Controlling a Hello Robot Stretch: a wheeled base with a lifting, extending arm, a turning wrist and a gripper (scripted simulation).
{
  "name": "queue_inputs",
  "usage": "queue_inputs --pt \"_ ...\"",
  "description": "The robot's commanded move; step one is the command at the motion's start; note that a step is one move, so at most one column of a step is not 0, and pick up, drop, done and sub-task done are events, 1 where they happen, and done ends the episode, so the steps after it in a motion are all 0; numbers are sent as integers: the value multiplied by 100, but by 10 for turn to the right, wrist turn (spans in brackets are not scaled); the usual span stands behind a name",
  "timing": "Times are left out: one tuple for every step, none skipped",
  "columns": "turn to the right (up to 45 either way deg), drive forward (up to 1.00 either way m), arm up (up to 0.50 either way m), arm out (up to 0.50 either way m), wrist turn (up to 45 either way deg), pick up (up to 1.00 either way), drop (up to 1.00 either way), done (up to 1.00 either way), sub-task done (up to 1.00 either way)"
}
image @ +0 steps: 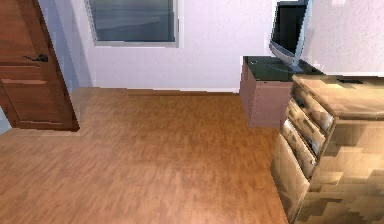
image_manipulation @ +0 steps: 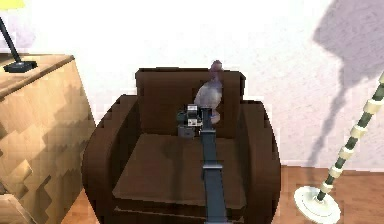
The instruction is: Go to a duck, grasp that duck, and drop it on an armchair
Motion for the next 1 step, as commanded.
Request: queue_inputs --pt "0 0 0 0 -90 0 0 0 0"
